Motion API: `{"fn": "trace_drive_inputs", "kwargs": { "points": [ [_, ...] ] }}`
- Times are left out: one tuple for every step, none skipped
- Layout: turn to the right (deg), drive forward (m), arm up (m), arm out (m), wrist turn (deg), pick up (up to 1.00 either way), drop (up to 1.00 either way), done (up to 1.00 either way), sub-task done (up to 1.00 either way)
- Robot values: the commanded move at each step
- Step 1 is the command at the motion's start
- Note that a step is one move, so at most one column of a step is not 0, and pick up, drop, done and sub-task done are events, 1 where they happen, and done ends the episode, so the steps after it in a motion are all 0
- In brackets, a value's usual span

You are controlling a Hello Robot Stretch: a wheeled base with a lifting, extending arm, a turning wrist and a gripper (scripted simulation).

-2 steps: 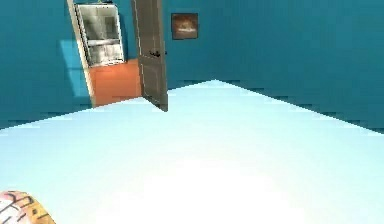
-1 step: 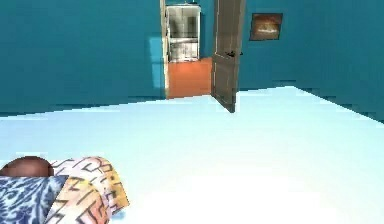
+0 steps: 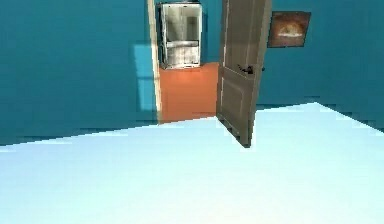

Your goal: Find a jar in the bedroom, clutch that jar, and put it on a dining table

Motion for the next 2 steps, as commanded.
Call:
{"fn": "trace_drive_inputs", "kwargs": {
  "points": [
    [-3.0,0.0,0.0,0.0,0.0,0.0,0.0,0.0,0.0],
    [0.0,1.0,0.0,0.0,0.0,0.0,0.0,0.0,0.0]
  ]
}}
